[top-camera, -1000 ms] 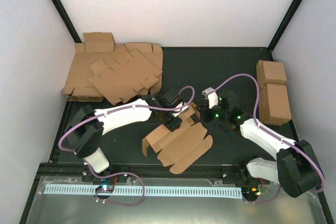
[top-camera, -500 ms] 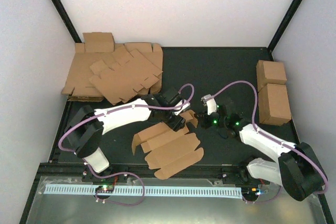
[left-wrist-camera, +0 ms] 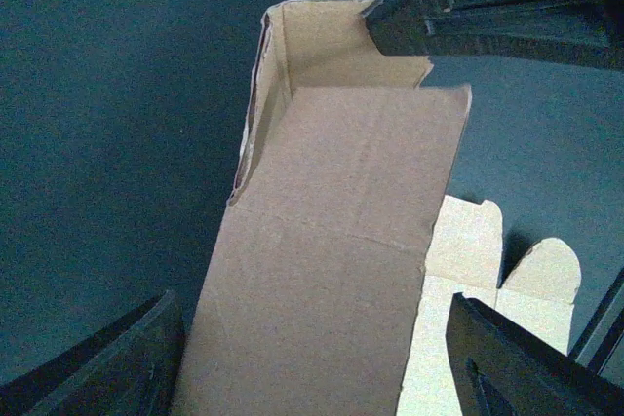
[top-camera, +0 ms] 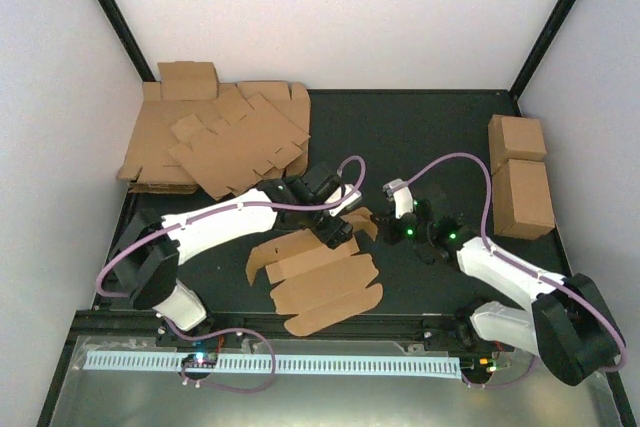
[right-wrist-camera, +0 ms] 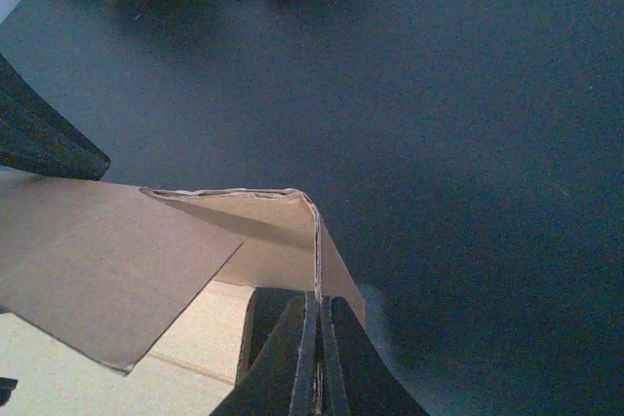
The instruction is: Fold the paper box
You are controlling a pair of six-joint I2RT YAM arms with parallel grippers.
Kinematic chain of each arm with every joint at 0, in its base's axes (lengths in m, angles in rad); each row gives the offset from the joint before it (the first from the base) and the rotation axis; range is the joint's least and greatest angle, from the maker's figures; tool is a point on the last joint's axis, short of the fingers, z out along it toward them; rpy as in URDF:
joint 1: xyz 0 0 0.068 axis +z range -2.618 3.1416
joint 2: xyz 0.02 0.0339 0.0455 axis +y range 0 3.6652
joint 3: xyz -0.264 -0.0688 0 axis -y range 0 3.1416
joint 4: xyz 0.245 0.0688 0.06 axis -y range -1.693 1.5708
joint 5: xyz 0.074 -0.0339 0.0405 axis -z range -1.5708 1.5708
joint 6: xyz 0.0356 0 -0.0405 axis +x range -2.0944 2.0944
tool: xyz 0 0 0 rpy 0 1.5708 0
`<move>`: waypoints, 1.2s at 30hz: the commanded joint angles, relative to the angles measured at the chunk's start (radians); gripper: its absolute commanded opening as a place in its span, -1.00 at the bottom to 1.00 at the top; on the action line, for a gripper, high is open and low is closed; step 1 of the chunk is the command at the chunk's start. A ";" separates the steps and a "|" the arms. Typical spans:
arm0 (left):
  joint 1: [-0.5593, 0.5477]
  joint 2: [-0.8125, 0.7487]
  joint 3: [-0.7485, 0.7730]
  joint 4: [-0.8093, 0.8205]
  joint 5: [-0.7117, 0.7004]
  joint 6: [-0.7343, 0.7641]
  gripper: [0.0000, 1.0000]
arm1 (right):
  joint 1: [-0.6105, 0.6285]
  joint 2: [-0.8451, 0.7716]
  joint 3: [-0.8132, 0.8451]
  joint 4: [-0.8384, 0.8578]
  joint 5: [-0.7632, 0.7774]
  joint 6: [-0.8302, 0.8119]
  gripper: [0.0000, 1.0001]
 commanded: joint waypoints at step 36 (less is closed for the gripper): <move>0.390 -0.167 -0.033 -0.182 0.442 0.135 0.45 | 0.009 -0.052 -0.052 0.234 -0.068 -0.282 -0.96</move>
